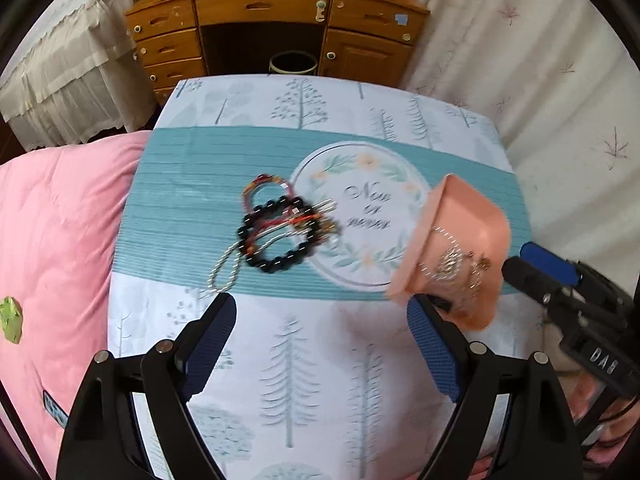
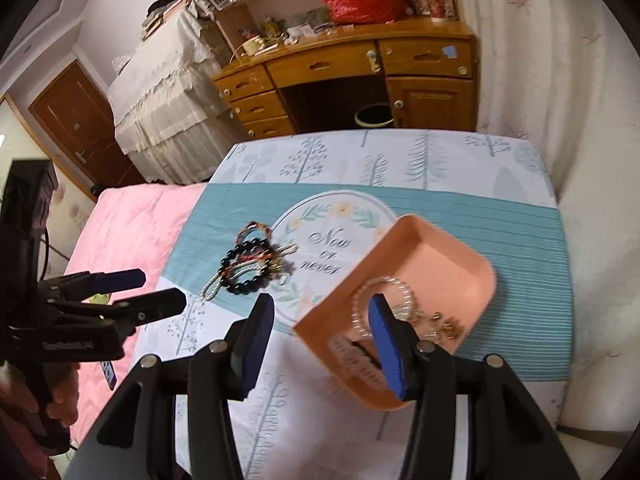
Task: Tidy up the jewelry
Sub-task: 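Withdraw both tools from the tray toward the remaining bracelets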
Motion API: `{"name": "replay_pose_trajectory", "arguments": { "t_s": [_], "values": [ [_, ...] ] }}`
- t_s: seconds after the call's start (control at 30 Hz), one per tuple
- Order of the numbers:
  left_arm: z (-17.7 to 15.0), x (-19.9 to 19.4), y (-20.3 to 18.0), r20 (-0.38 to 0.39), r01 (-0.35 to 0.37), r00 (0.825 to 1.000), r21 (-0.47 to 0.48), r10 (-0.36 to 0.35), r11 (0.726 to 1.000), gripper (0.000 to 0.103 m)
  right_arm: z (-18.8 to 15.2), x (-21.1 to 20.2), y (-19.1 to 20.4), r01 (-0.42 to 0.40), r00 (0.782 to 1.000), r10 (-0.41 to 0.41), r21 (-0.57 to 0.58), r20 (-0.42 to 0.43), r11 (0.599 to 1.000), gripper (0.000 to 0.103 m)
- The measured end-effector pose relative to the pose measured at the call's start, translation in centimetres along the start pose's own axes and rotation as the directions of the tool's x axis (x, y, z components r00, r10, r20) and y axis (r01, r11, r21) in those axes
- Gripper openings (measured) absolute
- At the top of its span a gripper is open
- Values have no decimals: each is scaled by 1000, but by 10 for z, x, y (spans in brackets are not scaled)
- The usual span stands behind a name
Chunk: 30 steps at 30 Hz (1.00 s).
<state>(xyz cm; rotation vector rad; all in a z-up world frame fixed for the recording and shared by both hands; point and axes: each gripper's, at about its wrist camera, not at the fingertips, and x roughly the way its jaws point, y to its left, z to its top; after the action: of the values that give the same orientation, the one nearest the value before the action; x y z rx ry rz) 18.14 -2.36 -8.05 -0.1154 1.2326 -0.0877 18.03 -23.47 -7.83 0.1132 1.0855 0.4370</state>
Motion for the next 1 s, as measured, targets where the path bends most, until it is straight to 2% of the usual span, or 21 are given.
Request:
{"name": "replay_pose_trajectory", "arguments": {
  "t_s": [0.23, 0.43, 0.5, 0.53, 0.63, 0.7, 0.8, 0.9, 1.0],
  "values": [
    [-13, 13, 43, -5, -29, 1000, 21, 29, 999, 86, 0, 29, 34, -22, 998, 23, 33, -50, 999, 50],
    [-27, 33, 59, -4, -60, 998, 136, 61, 989, 86, 0, 54, 61, -61, 993, 66, 52, -99, 997, 50],
    [-31, 42, 61, -18, -96, 995, 169, 100, 981, 86, 1, 63, 67, -60, 992, 68, 73, -110, 996, 50],
    [-32, 46, 63, -22, -109, 993, 175, 114, 978, 86, 2, 67, 68, -58, 991, 67, 82, -114, 995, 50],
    [-32, 56, 72, -37, -75, 996, 156, 82, 985, 86, 8, 82, 72, -58, 990, 74, 125, -122, 990, 50],
    [-33, 65, 76, -28, -88, 995, 151, 93, 985, 86, 11, 95, 76, -57, 990, 76, 151, -121, 987, 50],
    [-38, 81, 78, 29, -95, 995, 178, 92, 979, 86, 17, 118, 83, -25, 989, 45, 143, -142, 989, 50],
    [-42, 102, 80, 28, -87, 996, 198, 83, 976, 86, 18, 145, 84, 28, 979, 3, 147, -206, 989, 50],
    [-44, 118, 84, 27, -71, 997, 206, 67, 976, 85, 16, 166, 80, 48, 968, 1, 189, -252, 981, 42]
  ]
}}
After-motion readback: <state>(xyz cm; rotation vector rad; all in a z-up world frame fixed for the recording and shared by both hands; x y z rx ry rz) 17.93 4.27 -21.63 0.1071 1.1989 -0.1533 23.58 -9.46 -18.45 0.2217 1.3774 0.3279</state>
